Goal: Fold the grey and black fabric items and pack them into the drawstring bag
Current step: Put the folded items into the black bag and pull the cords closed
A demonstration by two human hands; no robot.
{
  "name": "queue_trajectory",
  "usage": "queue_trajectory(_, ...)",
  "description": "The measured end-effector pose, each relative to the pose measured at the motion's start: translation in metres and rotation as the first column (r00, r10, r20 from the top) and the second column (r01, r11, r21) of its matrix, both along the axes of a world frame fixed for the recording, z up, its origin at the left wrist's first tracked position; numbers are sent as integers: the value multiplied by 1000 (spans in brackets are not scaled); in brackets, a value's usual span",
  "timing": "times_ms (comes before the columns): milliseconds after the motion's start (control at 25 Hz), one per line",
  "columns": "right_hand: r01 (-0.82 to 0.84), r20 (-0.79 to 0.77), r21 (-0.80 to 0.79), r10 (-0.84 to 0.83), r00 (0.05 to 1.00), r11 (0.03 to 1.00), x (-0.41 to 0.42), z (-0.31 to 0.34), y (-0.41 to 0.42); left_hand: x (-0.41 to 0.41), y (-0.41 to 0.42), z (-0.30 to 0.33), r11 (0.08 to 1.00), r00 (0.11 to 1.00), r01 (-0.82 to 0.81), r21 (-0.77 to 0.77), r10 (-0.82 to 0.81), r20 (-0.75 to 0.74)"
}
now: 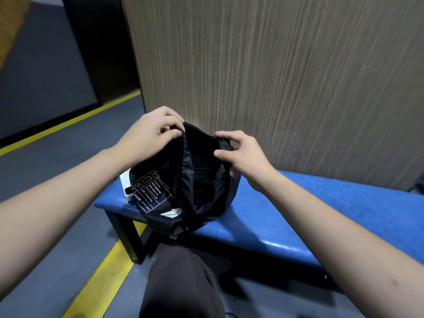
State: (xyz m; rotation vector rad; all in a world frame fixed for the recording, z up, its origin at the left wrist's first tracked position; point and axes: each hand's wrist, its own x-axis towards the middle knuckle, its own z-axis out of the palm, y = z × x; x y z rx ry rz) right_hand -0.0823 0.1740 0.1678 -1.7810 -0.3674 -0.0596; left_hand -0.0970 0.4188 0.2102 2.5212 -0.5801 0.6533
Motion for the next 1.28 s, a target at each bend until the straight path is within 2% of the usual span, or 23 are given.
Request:
queue_trajectory(120,-30,18,-106,32,999,994,6,14,28,-4,-11,-1,995,994,96,-37,-97,-52)
queue_trajectory(200,-114,-39,-93,110,993,989,9,20,42,-4,-16,-6,988,986,141,-65,-146,-76)
queue_trajectory(280,-196,-43,-48,194,980,979,7,22,50,-3,-17,-11,976,984,139,-171,-155,-87)
queue_trajectory(360,-222,28,-43,224,974,974,7,17,49,-4,-17,-16,928,978,97,-360,-155,-137)
queue_trajectory(440,-193,159,-121,211,965,974,10,12,47,-5,-17,-22,837,954,56,-544,-205,-217)
queue_trajectory(480,-170,248,-181,212,945,969,12,9,46,-4,-17,-25,817,944,33,-575,-215,-251)
queue_trajectory(560,-138,385,-308,256,887,941,16,2,46,-2,-16,-31,858,943,-14,-513,-159,-292)
queue_trajectory(640,-119,415,-395,293,861,911,15,0,45,-2,-19,-35,906,952,-40,-421,-94,-292)
queue_trajectory(800,143,560,-565,250,790,813,12,2,40,-6,-22,-41,863,925,-34,-504,-164,-343)
queue_trajectory(920,328,750,-547,278,599,770,14,10,42,-9,-20,-48,795,866,-67,-603,-254,-431)
queue_trajectory(1000,398,814,-534,327,480,746,20,12,46,-13,-19,-49,717,841,-58,-695,-340,-421)
queue_trajectory(1080,405,800,-555,332,500,727,25,12,47,-20,-19,-51,674,841,-69,-735,-357,-406)
queue_trajectory(1200,318,716,-571,268,645,757,28,13,45,-32,-18,-62,839,913,-131,-527,-104,-393)
queue_trajectory(1280,263,667,-551,229,709,792,25,14,49,-41,-17,-71,911,917,-209,-356,56,-395)
